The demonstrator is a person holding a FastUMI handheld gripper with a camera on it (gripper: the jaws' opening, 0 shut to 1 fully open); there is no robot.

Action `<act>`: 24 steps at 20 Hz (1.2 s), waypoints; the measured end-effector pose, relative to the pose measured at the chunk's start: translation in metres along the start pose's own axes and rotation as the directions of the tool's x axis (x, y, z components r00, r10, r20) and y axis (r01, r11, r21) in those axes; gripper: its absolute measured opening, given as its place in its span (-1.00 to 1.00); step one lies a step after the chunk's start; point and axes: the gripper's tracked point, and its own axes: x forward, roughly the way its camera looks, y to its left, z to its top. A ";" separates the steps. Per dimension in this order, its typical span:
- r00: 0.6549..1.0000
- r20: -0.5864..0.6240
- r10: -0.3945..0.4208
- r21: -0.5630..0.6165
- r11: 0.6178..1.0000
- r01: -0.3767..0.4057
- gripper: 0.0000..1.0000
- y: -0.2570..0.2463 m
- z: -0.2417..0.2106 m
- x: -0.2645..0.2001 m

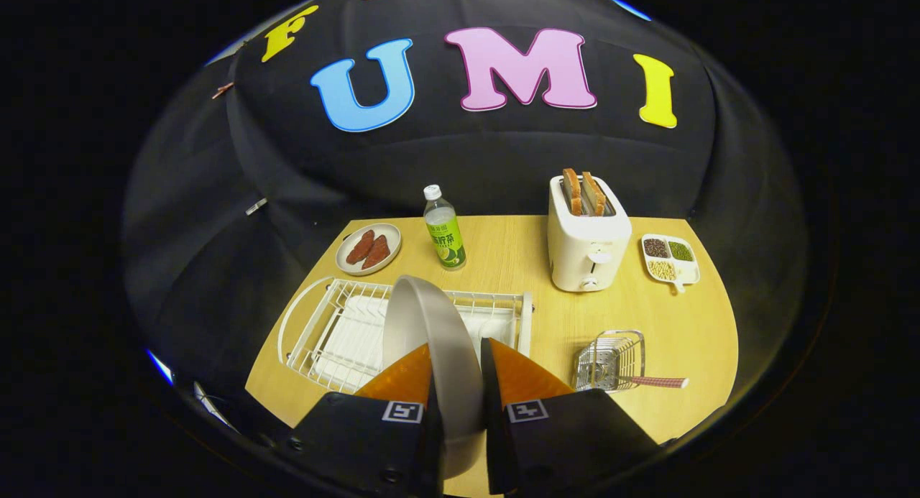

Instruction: Take the plate from the dish rack, then take the spoon from the basket and place it into the plate.

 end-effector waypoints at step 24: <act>0.968 -0.241 0.064 0.351 0.936 0.025 -0.45 -0.167 -0.182 -0.065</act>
